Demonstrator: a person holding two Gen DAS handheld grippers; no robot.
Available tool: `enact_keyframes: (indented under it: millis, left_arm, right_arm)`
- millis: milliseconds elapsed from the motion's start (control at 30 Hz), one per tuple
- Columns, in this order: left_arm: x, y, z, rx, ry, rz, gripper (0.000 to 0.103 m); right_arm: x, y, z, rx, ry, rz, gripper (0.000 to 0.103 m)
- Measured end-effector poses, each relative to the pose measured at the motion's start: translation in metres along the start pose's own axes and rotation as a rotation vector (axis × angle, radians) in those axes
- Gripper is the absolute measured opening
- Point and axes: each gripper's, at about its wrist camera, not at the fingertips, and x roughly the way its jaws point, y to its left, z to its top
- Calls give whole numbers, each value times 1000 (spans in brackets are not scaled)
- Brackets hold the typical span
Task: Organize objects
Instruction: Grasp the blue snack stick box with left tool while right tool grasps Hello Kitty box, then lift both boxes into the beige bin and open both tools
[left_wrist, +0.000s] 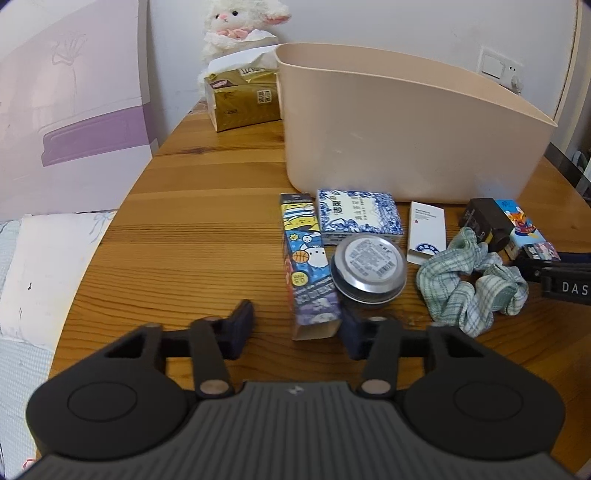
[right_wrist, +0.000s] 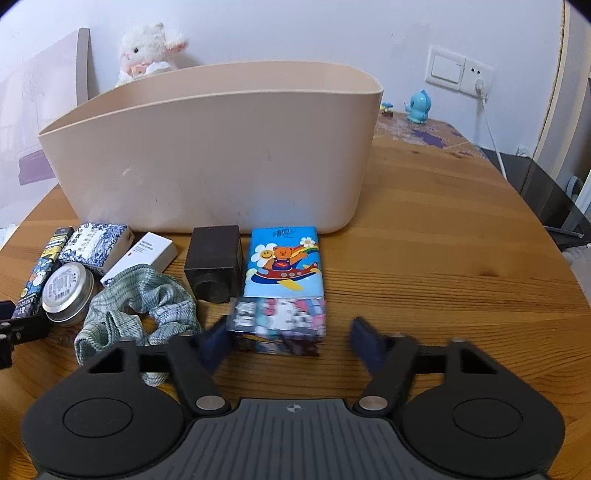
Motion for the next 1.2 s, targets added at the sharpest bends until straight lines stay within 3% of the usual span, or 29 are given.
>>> enact_keyframes:
  millis: [67, 333, 667, 967, 1067, 1200]
  left_arm:
    - [0, 2, 0, -4, -5, -12, 26]
    - [-6, 4, -3, -8, -6, -24, 24]
    - [-59, 10, -1, -29, -118, 5, 24]
    - [-102, -10, 53, 5, -302, 2, 24]
    - [-101, -21, 81, 25, -343, -11, 24]
    - [-78, -42, 118, 61, -339, -25, 24]
  right_arm:
    - [0, -1, -1, -1, -6, 4, 46]
    - [-12, -12, -1, 24, 6, 20, 46]
    - [-64, -30, 29, 40, -120, 51, 46]
    - [-93, -44, 93, 73, -283, 61, 46]
    - [-90, -47, 114, 78, -316, 62, 46]
    - [-71, -48, 137, 83, -315, 67, 46]
